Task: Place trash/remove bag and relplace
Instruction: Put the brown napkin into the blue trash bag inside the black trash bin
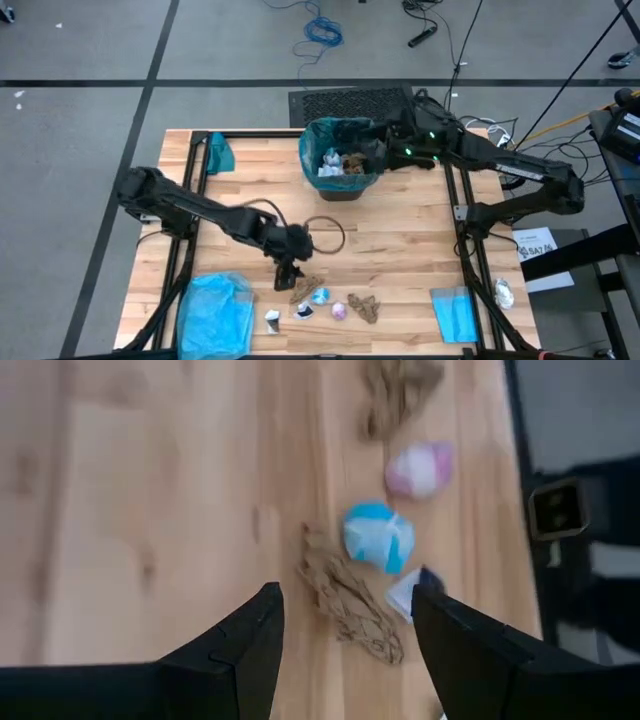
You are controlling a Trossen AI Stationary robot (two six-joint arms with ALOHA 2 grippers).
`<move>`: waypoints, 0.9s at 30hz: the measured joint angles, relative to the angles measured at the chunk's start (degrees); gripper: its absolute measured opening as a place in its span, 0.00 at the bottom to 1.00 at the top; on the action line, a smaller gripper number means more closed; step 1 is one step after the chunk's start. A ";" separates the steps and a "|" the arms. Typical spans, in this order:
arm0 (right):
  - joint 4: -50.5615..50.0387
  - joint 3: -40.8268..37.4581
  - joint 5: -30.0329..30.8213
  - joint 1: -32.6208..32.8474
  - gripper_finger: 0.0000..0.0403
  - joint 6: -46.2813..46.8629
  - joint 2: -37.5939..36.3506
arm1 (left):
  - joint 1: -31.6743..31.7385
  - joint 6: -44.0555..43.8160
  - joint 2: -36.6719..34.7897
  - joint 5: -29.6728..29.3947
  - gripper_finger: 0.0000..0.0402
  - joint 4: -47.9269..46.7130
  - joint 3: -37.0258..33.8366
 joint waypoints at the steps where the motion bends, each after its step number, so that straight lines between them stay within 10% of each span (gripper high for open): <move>1: -2.11 0.00 2.15 1.49 0.58 -0.40 -1.15 | -0.46 -0.04 1.56 0.31 0.53 0.39 0.00; 14: -23.89 0.00 26.54 18.49 0.53 7.59 -11.20 | -4.15 -2.96 11.76 0.94 0.53 6.91 -0.01; 27: -34.15 0.00 31.93 25.92 0.53 16.17 -11.67 | -2.92 -4.31 13.33 -0.60 0.53 11.90 -3.67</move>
